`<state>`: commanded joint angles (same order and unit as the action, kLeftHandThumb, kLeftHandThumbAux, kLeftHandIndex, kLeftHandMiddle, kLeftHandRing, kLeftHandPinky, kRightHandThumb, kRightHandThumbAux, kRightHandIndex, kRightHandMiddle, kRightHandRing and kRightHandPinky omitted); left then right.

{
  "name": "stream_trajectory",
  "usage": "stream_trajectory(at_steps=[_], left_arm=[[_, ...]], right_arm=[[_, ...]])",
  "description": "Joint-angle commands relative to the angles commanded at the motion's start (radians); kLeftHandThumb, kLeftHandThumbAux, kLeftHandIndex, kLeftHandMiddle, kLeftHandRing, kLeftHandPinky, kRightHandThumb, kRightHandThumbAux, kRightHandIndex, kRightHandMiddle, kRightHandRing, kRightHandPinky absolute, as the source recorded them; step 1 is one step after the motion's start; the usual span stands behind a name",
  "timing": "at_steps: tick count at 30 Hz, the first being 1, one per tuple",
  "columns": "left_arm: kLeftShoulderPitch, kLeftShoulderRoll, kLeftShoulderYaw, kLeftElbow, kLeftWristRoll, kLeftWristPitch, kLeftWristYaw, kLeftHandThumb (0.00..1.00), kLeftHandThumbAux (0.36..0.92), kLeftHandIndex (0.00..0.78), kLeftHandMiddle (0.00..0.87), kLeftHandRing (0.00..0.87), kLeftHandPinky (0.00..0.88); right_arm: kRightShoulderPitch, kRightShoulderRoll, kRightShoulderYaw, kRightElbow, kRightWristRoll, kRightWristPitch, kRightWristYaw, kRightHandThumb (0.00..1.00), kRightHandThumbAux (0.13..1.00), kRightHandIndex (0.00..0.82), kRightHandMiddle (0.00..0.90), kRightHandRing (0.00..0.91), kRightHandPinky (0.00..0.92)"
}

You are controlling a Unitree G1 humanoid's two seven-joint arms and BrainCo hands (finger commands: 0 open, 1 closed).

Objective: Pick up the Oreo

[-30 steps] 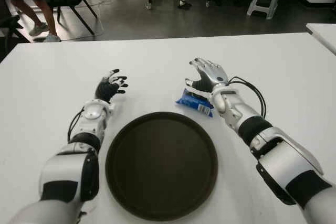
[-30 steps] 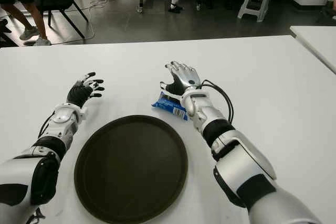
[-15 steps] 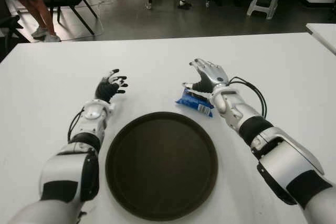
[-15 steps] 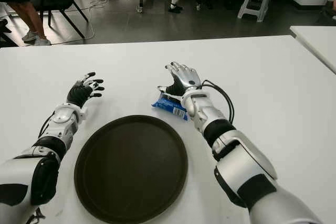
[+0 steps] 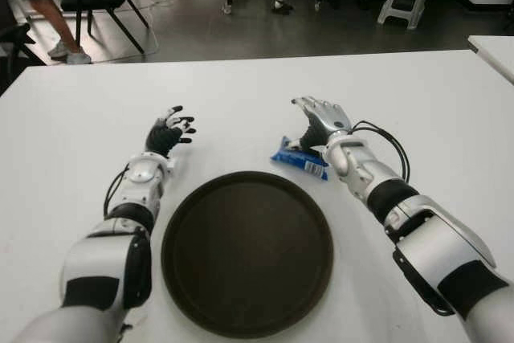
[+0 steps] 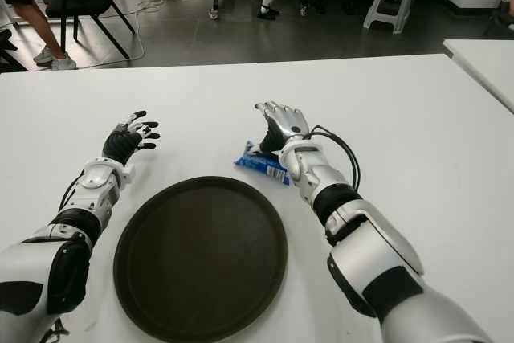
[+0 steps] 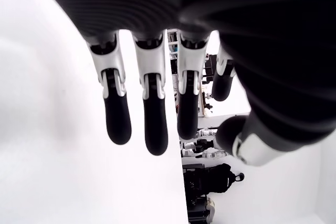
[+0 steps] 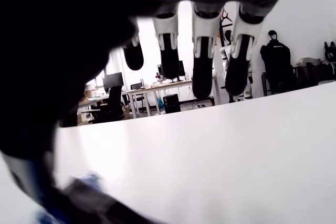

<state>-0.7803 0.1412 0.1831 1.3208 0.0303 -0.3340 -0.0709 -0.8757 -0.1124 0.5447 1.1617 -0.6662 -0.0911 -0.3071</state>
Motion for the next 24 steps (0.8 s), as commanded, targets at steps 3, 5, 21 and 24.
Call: stream_trajectory(at_steps=[3,5,21,24], left_arm=[[0.000,0.000,-0.004,0.000,0.003,-0.002,0.005,0.499,0.630,0.145,0.290,0.343,0.388],[0.000,0.000,-0.006,0.000,0.004,0.001,0.008,0.496,0.632,0.143,0.289,0.343,0.385],[0.001,-0.001,-0.006,-0.001,-0.004,-0.003,0.008,0.498,0.626,0.135,0.289,0.341,0.383],[0.001,-0.001,-0.006,-0.001,-0.004,-0.001,0.004,0.484,0.620,0.135,0.287,0.338,0.382]], right_arm=[[0.001,0.001,-0.011,0.001,0.004,-0.008,0.005,0.001,0.755,0.117,0.169,0.228,0.274],[0.001,0.002,-0.016,0.002,0.006,-0.009,0.009,0.000,0.771,0.120,0.166,0.224,0.270],[0.000,0.004,-0.028,0.012,0.015,-0.019,0.016,0.000,0.821,0.197,0.197,0.243,0.300],[0.000,0.004,-0.028,0.012,0.013,-0.019,0.016,0.000,0.824,0.188,0.200,0.246,0.298]])
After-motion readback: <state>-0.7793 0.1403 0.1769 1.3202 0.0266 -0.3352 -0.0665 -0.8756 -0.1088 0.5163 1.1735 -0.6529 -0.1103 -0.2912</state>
